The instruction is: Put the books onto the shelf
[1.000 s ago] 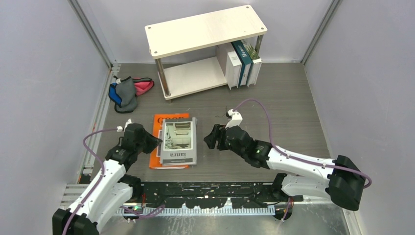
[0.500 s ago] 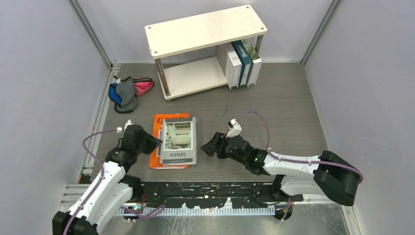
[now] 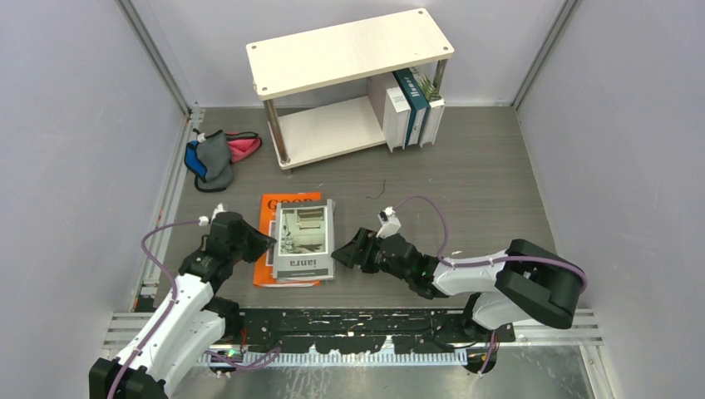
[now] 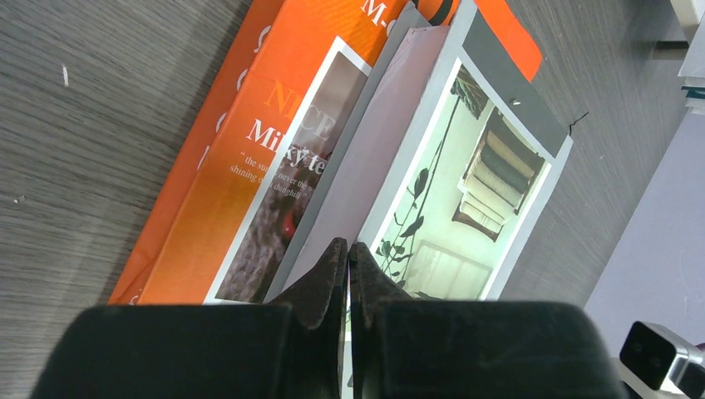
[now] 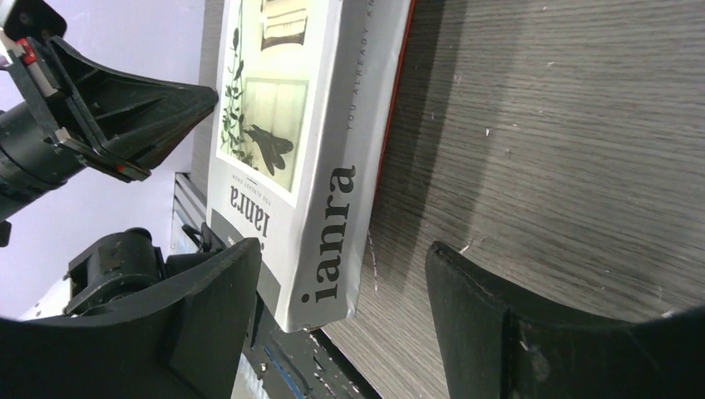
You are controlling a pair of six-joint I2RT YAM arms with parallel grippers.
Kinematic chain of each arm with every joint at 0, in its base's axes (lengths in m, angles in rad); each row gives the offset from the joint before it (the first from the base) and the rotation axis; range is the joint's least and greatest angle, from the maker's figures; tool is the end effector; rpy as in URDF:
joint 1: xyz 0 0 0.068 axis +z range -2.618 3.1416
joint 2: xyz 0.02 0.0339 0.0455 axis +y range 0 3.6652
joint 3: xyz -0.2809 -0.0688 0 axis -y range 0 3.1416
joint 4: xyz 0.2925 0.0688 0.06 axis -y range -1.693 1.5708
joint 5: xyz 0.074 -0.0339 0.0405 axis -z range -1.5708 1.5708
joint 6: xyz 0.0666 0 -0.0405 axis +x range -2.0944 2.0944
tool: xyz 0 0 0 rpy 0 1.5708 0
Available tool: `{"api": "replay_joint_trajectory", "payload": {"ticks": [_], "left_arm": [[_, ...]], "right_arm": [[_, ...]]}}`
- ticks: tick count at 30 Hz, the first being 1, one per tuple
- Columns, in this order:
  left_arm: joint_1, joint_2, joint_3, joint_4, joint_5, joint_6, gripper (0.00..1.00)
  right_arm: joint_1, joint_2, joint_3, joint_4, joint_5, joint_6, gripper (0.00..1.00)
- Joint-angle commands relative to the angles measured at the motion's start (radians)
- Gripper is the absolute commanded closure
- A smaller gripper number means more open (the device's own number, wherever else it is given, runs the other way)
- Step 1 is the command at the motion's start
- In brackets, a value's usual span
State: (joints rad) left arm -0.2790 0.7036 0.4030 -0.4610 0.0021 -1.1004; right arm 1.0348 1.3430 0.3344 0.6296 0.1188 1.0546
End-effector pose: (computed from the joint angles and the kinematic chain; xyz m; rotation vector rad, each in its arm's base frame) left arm 0.1968 -0.0565 0.1689 -0.9717 2.2343 -0.6659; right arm 0.1566 0.2482 0.1198 0.1089 2.1664 1.2063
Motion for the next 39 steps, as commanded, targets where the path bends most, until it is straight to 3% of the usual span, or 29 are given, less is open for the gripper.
{"api": "replay_joint_trajectory", "payload": {"ticks": [1, 11, 21, 28, 33, 39], "left_arm": [[0.004, 0.014, -0.011, -0.026, 0.016, 0.014, 0.97], [0.005, 0.034, -0.004, -0.023, 0.017, 0.024, 0.98], [0.004, 0.055, -0.009, -0.004, 0.024, 0.026, 0.98], [0.004, 0.068, -0.006, 0.003, 0.026, 0.029, 0.98], [0.004, 0.076, -0.005, 0.01, 0.028, 0.029, 0.98], [0.005, 0.088, -0.002, 0.023, 0.033, 0.026, 0.98]], "right_arm": [[0.008, 0.052, 0.002, 0.154, -0.022, 0.028, 0.22], [0.01, 0.184, 0.026, 0.294, -0.076, 0.061, 0.22], [0.017, 0.251, 0.063, 0.332, -0.104, 0.076, 0.23], [0.022, 0.353, 0.068, 0.476, -0.163, 0.144, 0.25], [0.025, 0.401, 0.074, 0.535, -0.181, 0.167, 0.31], [0.025, 0.351, 0.106, 0.449, -0.191, 0.122, 0.4]]}}
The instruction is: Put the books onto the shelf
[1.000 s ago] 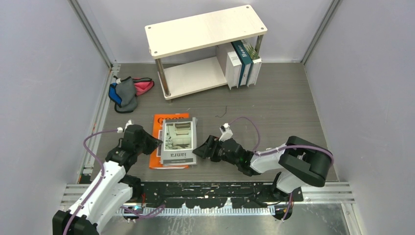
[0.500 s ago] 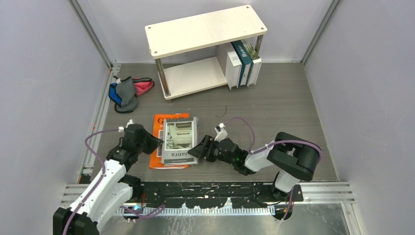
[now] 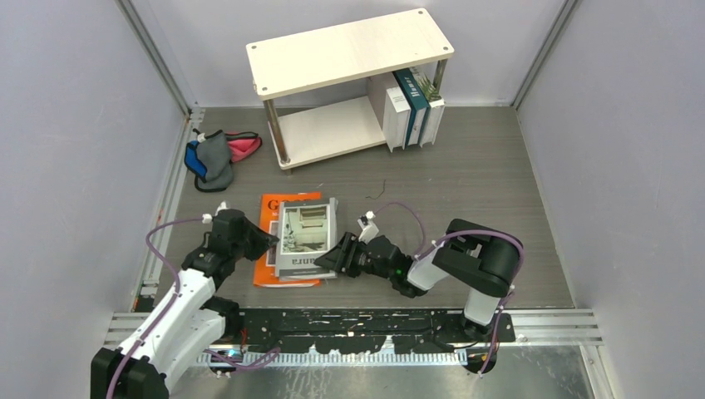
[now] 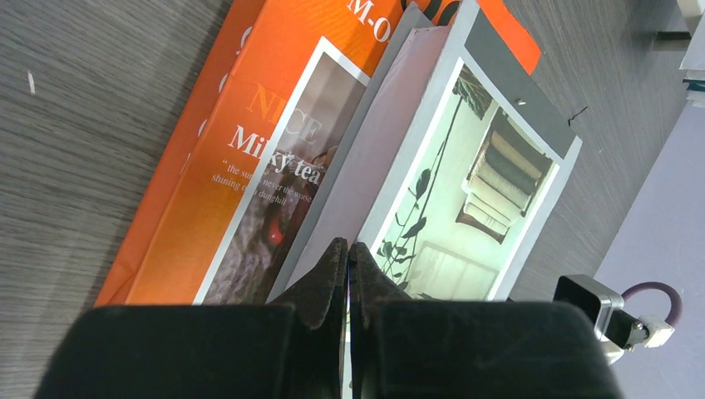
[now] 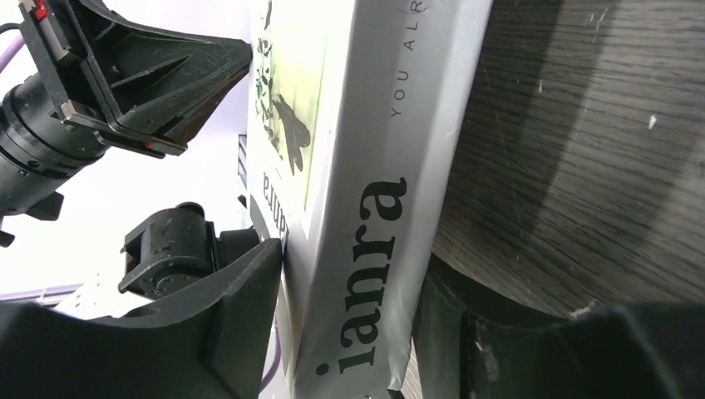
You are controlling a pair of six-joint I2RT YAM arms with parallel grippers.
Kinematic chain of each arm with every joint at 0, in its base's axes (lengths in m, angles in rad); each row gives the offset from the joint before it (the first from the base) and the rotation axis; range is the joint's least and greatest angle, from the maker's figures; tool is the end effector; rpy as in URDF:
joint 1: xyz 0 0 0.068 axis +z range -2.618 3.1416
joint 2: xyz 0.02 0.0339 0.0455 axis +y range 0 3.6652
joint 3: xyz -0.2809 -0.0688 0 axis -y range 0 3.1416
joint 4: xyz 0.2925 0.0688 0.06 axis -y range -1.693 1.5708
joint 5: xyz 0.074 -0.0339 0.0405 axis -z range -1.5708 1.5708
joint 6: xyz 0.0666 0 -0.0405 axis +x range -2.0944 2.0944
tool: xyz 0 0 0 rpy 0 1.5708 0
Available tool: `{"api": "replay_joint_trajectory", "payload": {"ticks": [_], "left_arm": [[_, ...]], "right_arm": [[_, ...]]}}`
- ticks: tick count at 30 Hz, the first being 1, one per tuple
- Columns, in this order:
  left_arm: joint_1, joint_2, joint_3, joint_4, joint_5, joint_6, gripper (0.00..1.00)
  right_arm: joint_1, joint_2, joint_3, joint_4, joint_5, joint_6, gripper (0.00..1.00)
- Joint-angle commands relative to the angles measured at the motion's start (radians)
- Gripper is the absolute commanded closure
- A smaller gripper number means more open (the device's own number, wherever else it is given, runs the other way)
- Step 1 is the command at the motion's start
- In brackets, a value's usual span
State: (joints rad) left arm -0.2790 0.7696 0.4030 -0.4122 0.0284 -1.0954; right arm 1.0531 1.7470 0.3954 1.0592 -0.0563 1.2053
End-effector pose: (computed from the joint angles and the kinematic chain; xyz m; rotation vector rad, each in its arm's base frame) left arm 0.2041 -0.0604 0.1614 -0.9636 2.2649 -0.6798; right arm 0.1580 0.2851 0.0771 0.1215 2.1992 1.5063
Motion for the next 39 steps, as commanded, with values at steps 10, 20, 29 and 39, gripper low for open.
{"api": "replay_joint_trajectory", "payload": {"ticks": [10, 20, 29, 39], "left_arm": [[0.004, 0.002, 0.012, -0.023, -0.002, -0.003, 0.91], [0.004, -0.036, 0.038, -0.037, -0.021, -0.028, 0.83], [0.004, -0.072, 0.051, -0.051, -0.021, -0.04, 0.81], [0.003, -0.104, 0.067, -0.092, -0.057, -0.023, 0.8]], "right_arm": [[0.007, -0.262, 0.091, -0.301, 0.013, -0.175, 0.53], [0.006, -0.436, 0.213, -0.66, 0.026, -0.332, 0.53], [-0.005, -0.515, 0.401, -1.076, 0.116, -0.496, 0.54], [-0.086, -0.537, 0.572, -1.382, 0.176, -0.621, 0.54]]}}
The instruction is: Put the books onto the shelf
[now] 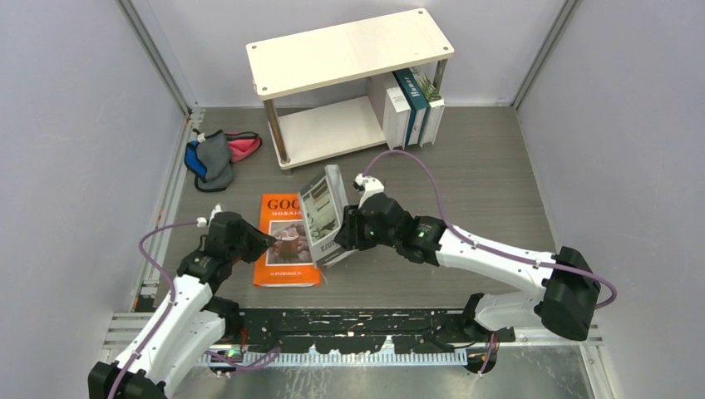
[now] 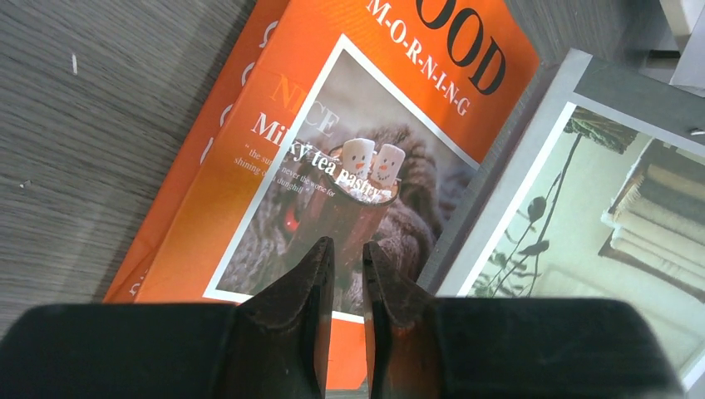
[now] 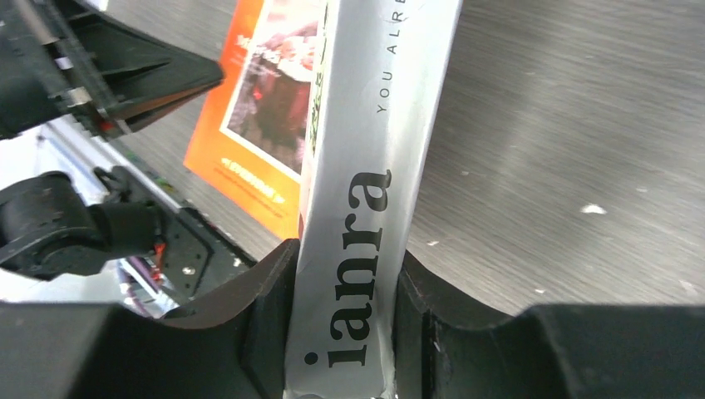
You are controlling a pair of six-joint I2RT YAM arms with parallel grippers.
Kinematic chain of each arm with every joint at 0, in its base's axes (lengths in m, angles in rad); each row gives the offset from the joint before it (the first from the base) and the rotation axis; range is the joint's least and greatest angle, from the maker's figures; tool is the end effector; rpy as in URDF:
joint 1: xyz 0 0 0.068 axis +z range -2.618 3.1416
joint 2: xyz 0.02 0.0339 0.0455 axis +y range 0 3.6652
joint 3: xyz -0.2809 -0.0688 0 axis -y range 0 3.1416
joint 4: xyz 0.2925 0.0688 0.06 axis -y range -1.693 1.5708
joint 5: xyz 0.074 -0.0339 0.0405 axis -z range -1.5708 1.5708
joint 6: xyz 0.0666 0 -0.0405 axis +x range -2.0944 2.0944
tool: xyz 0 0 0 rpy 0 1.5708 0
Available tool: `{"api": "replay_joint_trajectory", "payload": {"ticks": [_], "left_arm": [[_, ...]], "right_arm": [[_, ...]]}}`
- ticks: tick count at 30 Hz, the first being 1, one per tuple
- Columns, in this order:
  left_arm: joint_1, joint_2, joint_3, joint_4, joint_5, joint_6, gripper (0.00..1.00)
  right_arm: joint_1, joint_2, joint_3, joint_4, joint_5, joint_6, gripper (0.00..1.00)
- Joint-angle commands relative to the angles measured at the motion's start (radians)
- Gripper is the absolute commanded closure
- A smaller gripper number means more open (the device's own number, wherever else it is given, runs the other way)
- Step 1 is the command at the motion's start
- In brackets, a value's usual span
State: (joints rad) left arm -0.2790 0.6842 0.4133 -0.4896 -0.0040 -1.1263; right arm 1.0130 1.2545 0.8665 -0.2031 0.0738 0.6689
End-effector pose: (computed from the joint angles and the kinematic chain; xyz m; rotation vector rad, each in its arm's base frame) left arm 0.1943 -0.0554 0.1737 -1.0038 2.2209 -0.6718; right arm 0.1856 0.2881 0.2471 -0.3488 2.2715 0.8565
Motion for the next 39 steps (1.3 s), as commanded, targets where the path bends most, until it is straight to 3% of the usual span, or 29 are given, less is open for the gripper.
{"api": "replay_joint_trajectory", "payload": {"ticks": [1, 10, 18, 29, 39], "left_arm": [[0.003, -0.02, 0.063, -0.021, -0.026, 0.01, 0.8], [0.001, -0.019, 0.067, -0.023, -0.027, 0.018, 0.8], [0.0, -0.011, 0.068, -0.015, -0.025, 0.021, 0.8], [0.0, 0.015, 0.064, 0.01, -0.027, 0.023, 0.8], [0.0, 0.057, 0.057, 0.047, -0.026, 0.02, 0.8]], "right_arm": [[-0.058, -0.043, 0.125, -0.154, 0.052, -0.103, 0.54], [-0.119, 0.033, 0.342, -0.473, 0.157, -0.273, 0.53], [-0.119, 0.135, 0.461, -0.589, 0.259, -0.364, 0.53], [-0.137, 0.23, 0.505, -0.593, 0.282, -0.431, 0.53], [-0.162, 0.246, 0.4, -0.492, 0.237, -0.439, 0.53]]}}
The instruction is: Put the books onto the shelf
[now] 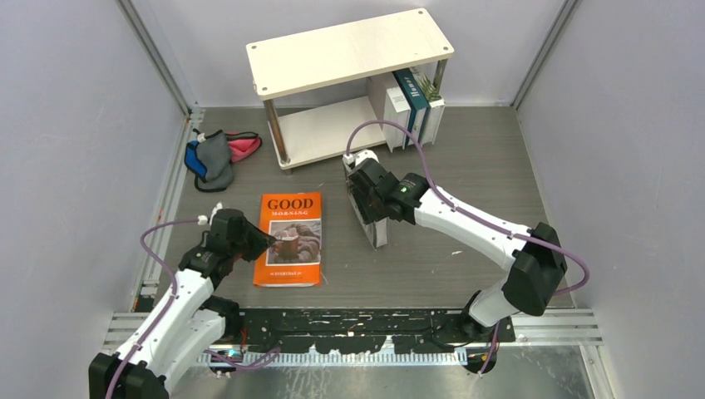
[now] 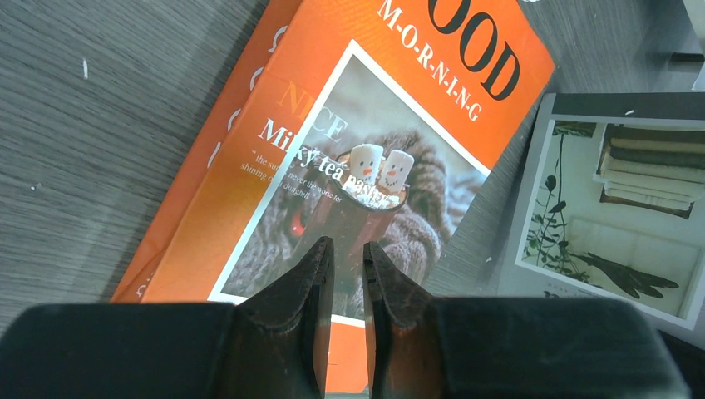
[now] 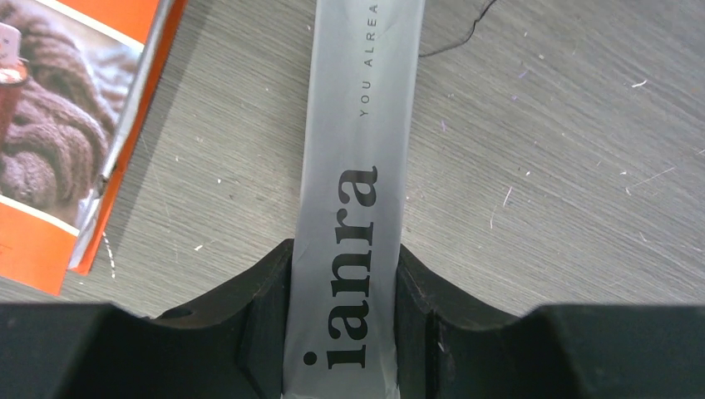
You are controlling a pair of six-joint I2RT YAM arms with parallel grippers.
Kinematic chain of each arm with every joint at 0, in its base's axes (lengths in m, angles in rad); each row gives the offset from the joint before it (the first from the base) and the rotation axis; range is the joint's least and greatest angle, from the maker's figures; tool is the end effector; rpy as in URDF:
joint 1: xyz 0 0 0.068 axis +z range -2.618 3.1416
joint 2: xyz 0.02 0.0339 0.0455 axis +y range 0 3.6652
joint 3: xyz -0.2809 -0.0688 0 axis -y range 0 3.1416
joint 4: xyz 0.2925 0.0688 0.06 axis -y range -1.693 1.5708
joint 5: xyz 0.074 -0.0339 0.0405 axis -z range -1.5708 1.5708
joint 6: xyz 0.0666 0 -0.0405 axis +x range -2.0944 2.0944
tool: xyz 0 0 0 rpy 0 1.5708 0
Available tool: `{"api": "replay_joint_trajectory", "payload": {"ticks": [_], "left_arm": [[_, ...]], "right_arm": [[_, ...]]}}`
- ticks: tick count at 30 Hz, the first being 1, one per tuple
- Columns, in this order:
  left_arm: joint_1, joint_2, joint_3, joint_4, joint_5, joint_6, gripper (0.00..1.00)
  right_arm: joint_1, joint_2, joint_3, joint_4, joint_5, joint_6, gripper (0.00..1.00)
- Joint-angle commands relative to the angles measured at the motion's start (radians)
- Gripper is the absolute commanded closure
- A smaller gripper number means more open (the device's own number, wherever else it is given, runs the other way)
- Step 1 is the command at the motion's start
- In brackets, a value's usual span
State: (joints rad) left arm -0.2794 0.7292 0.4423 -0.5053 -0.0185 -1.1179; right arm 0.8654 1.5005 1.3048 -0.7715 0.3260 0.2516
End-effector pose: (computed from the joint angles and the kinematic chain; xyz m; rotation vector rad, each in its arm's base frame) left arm 0.1991 -0.0558 0.1753 -1.0101 2.2436 -0.6318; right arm 0.2604 0.2729 0.2828 -0.6239 2.3862 0.0628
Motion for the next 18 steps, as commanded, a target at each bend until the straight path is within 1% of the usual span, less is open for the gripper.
{"api": "replay_joint_trajectory", "payload": {"ticks": [1, 7, 8, 12, 18], "left_arm": [[0.0, 0.019, 0.029, 0.066, -0.01, 0.012, 0.8], [0.0, 0.044, 0.031, 0.083, -0.01, 0.013, 0.8], [0.0, 0.045, 0.031, 0.083, -0.01, 0.013, 0.8], [0.0, 0.047, 0.032, 0.084, -0.014, 0.012, 0.8], [-0.001, 0.052, 0.034, 0.085, -0.015, 0.008, 0.8]], "right_arm": [[-0.02, 0.0, -0.049, 0.088, -0.023, -0.025, 0.53], [-0.04, 0.017, -0.099, 0.14, -0.045, -0.04, 0.51], [-0.04, 0.017, -0.104, 0.146, -0.046, -0.041, 0.49], [-0.042, 0.005, -0.117, 0.164, -0.046, -0.042, 0.37], [-0.043, -0.012, -0.119, 0.164, -0.043, -0.04, 0.31]]}}
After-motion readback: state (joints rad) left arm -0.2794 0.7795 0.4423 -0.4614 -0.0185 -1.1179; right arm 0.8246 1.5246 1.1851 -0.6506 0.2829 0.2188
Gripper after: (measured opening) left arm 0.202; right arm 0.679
